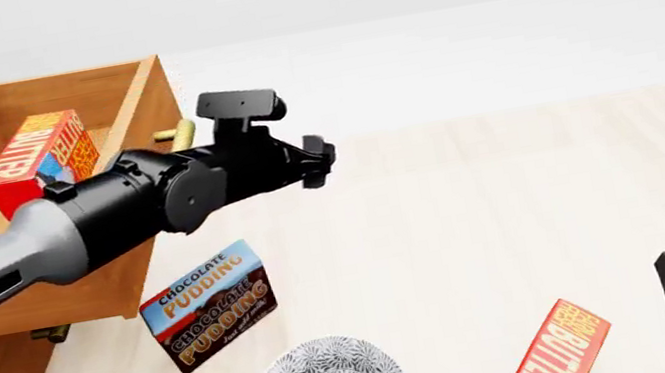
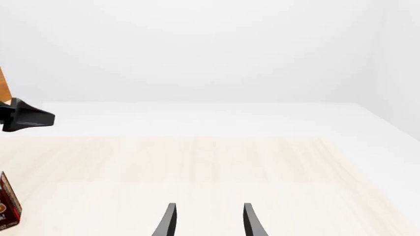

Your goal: Put the butter at the front in the top drawer of the cabinet and close it.

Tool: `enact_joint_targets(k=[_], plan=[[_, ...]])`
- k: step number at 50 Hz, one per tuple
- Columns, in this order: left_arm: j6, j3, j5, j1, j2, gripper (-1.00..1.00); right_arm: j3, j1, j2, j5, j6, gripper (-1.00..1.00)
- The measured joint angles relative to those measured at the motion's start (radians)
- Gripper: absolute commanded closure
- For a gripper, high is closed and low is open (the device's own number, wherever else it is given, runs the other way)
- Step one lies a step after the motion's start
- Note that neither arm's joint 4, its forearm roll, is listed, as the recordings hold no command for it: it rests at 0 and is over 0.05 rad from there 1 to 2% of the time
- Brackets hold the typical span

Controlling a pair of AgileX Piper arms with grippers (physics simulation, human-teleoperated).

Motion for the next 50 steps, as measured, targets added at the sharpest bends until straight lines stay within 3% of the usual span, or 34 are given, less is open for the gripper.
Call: enact_joint_targets(k=[50], plan=[[-0.02,0.111,-0.049,0.127,-0.028,-1.0,0.001,0.0,-0.005,0.005,0.0,-1.0]])
